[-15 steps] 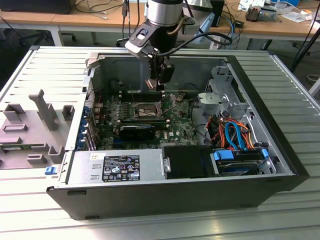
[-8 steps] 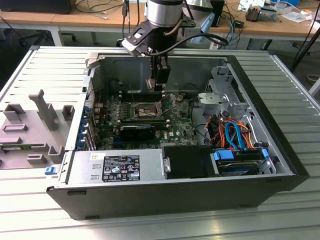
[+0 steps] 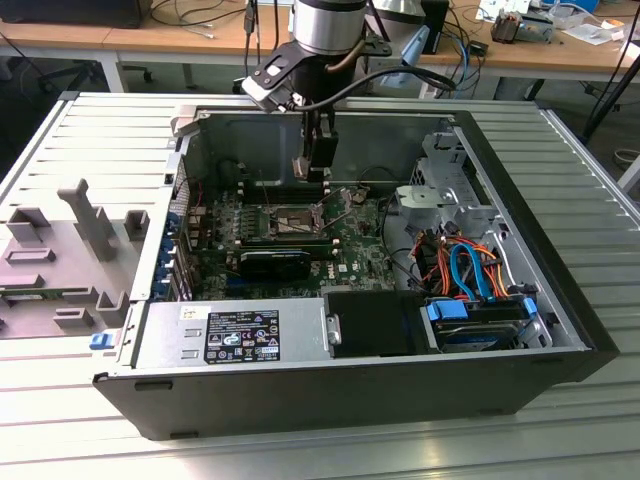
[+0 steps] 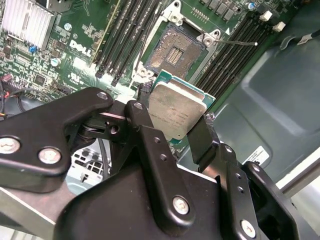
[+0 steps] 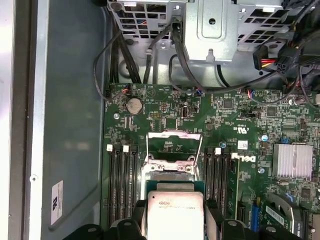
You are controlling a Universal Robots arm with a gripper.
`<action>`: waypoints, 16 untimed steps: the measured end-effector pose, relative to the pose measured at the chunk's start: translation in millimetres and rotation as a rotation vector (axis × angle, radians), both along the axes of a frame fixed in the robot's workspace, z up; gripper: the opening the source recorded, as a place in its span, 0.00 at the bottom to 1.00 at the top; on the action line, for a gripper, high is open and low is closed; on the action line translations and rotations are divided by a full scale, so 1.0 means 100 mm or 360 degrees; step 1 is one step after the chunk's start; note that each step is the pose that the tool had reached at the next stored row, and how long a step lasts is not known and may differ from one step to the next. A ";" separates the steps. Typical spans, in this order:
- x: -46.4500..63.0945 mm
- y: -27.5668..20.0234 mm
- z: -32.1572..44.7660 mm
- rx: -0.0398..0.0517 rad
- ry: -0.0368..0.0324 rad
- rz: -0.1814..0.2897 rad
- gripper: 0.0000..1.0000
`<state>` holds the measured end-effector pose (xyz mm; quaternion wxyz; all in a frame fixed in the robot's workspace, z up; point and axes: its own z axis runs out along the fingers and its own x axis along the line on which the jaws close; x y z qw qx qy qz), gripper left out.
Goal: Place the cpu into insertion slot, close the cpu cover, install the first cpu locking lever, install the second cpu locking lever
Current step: 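Place the cpu into insertion slot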
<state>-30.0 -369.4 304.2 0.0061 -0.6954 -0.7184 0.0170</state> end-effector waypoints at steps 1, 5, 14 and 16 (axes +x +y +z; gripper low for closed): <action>0.00 0.000 -0.001 0.0000 0.0000 -0.0009 0.55; 0.00 0.000 -0.003 0.0002 0.0000 -0.0013 0.55; 0.00 -0.001 -0.028 0.0009 0.0000 -0.0013 0.55; 0.00 -0.001 -0.039 0.0009 0.0000 -0.0013 0.55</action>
